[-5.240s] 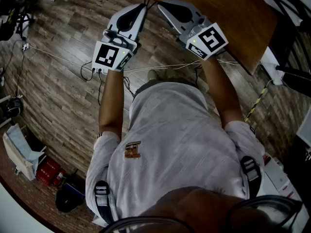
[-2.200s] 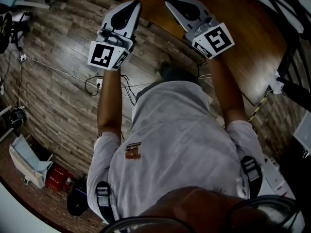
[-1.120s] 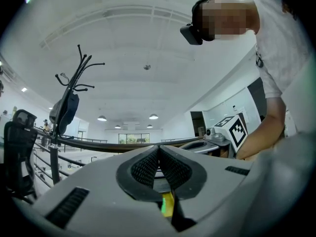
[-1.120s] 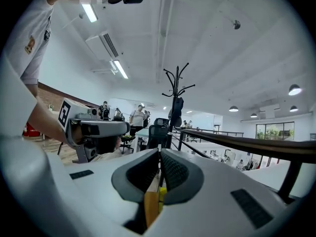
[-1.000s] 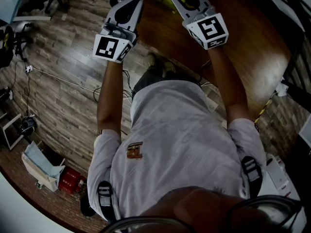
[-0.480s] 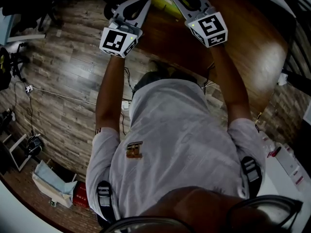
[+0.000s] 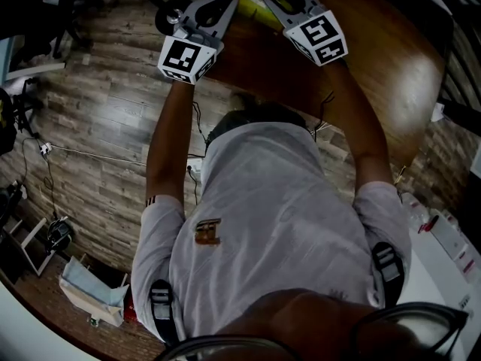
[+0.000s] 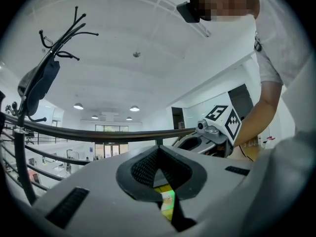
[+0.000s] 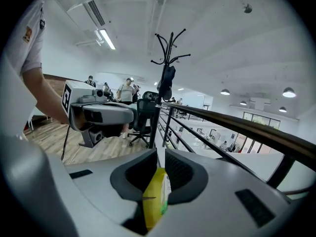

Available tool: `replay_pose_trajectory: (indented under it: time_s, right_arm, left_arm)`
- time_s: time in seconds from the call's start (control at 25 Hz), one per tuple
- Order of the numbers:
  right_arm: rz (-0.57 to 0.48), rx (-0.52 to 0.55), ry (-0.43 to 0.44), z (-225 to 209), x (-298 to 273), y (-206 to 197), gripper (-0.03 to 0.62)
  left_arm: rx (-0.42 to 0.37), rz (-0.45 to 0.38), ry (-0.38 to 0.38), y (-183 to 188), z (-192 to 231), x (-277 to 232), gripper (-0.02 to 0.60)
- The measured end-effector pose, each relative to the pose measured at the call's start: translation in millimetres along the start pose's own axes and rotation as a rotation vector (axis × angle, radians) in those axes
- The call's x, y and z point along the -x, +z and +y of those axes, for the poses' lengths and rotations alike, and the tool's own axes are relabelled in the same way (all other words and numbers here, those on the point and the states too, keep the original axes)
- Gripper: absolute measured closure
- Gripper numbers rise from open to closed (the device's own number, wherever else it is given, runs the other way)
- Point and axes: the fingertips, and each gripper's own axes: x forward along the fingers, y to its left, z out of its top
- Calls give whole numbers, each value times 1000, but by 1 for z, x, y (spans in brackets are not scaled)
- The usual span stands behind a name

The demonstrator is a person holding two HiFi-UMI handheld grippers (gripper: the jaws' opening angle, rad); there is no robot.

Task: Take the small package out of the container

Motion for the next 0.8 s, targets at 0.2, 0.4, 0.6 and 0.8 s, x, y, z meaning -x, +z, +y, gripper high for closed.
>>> replay_pose_trajectory:
  time_s: [0.2,0.4,0.6,0.8]
  right_arm:
    - [84,-9,41,-12,-16,-24,476]
    - [170,-1,76,-20,-34,-46,434]
    - [285,22,89,-30,-50,-73,398]
    - [397,30,126,-31,-70,-95,385]
  left_arm:
    - [13,17,22,-5,9,-13,563]
    - [30,26,33,-12,19,-24,563]
    - [39,33,26,-23,22,-36,563]
    - [51,44,25,-33,27,-42,563]
